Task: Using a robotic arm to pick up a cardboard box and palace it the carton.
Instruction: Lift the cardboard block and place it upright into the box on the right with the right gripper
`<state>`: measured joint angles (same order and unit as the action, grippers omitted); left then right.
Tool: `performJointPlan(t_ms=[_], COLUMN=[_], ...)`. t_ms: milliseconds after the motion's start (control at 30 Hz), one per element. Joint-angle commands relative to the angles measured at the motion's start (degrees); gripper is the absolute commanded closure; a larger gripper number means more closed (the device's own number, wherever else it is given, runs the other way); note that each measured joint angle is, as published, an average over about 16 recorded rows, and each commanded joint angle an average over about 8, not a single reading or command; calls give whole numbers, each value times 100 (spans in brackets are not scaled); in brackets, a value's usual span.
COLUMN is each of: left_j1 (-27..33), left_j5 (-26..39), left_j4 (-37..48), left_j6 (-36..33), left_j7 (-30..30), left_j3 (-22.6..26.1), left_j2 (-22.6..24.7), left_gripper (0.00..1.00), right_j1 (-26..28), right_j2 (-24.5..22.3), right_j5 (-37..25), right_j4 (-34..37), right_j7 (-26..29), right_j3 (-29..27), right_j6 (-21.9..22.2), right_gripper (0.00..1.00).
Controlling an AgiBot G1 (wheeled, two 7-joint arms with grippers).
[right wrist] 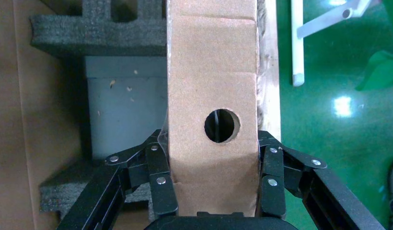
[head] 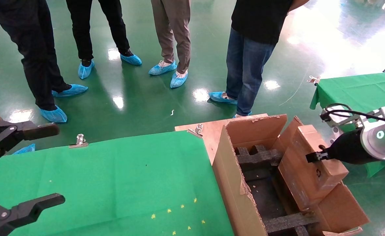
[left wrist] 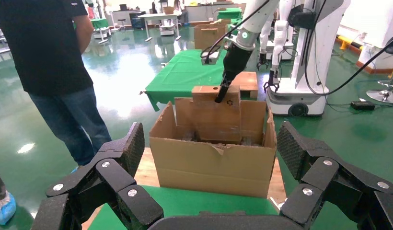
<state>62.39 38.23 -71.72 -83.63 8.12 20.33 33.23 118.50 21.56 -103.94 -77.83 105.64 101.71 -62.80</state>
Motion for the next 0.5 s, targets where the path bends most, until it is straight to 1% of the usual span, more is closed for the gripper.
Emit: performJointPlan(t_ms=[33,500], left_j1=[0,0], left_j5=[0,0], left_j4=[0,0], left_j6=[0,0], left_j7=[0,0], left_j3=[0,1], left_j2=[0,0], left_gripper=[0,0], right_j1=[-34,-454], right_j2=[20,154], right_j5=[-21,-424], right_j4=[0,12], right_j7=[51,476], right_j3=[17,205], right_j6=[19,430], right_gripper=[100,100])
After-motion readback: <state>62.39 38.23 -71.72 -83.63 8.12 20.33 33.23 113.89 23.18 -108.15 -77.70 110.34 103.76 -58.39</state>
